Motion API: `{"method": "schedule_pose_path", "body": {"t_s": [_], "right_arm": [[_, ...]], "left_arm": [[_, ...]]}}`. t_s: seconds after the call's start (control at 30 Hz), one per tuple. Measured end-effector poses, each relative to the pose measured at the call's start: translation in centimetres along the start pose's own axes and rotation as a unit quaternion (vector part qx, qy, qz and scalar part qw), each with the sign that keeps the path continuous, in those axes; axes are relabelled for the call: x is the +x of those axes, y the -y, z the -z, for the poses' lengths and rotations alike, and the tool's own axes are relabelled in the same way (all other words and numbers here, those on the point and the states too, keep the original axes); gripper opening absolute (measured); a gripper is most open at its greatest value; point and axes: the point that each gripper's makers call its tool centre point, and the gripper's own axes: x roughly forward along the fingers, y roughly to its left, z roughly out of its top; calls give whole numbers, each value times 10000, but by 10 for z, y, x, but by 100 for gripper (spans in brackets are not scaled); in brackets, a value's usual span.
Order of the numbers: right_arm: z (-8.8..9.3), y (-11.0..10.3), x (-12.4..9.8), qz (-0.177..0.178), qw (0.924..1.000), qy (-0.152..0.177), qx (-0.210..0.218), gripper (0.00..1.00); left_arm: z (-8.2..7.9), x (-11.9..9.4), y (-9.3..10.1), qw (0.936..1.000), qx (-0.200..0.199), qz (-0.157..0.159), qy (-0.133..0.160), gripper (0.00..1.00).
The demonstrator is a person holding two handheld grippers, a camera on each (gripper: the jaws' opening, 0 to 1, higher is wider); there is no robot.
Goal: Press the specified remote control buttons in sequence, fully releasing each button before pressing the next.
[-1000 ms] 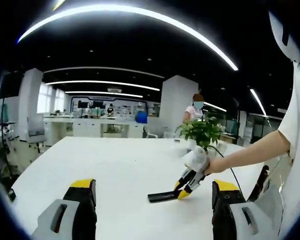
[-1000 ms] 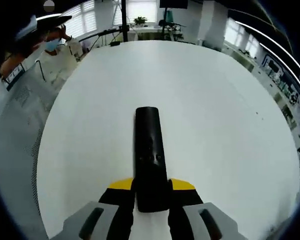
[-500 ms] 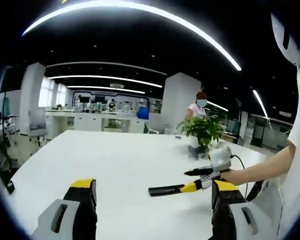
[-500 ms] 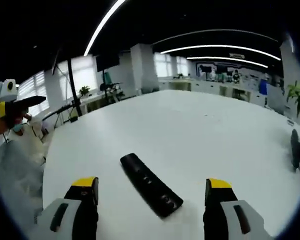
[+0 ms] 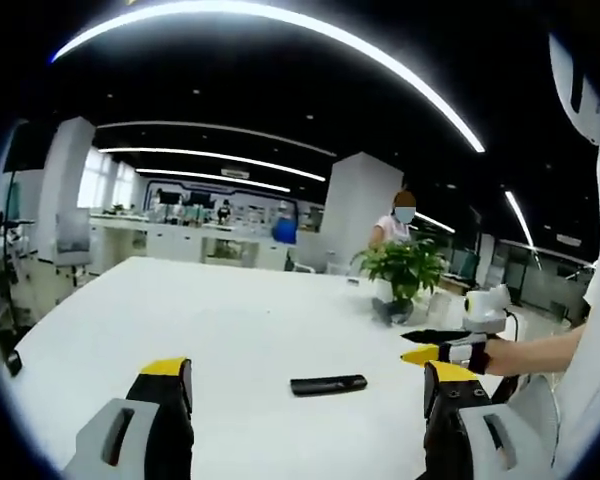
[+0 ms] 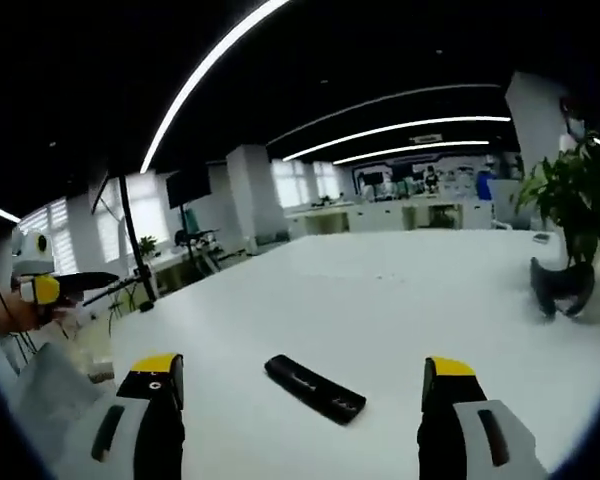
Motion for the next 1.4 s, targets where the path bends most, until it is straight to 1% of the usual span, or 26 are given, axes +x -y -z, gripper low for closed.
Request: {"method": "schedule_pose_path", "body": {"t_s": [0.07,0.17,0.23,0.4,0.5,0.6,0.7,0.83,0.97,1.0,1.07,1.17,1.27,1.4], "right_arm": [[-3,-1,-9,77,10000,36,9,99],[-10,-6,-27,163,9997,174,91,99],[-10,-8,-37,214,9996,167,99,99],[-9,-12,-59,427,9990,64,-111,99],[-13,-11,-72,587,9981,158,-63,99],[-16,-11,-78,682,9974,234,-5,99],[-13,-11,-84,754,9969,201,7,99],[-13,-15,-89,783,9966,258,94,99],[-4,-17,-96,932,9956,102,-62,99],[-1,-17,-98,972,9952,24,-70,99],[0,-18,-102,1002,9950,5,3,99],[-3,-20,-106,1019,9947,91,134,99],[-5,-19,-111,1105,9937,111,115,99],[-5,-18,-115,1208,9925,129,98,99]], "left_arm": [[0,0,1,10000,9,11,-21,99],[-1,0,4,10000,0,45,6,99],[-3,1,6,9999,-41,81,45,99],[-1,1,8,9999,-19,136,31,99],[1,0,8,9998,-33,193,1,99],[2,0,10,9997,-40,227,-23,99],[1,1,12,9996,-62,277,-28,99],[-1,3,16,9993,-3,373,-52,99],[-3,6,21,9990,54,447,-35,99],[-3,6,22,9989,48,467,-33,99],[-3,7,24,9987,28,500,-28,99],[0,8,26,9985,24,540,-64,99],[1,7,26,9985,15,537,-82,99],[-1,7,26,9984,-28,561,-28,99]]}}
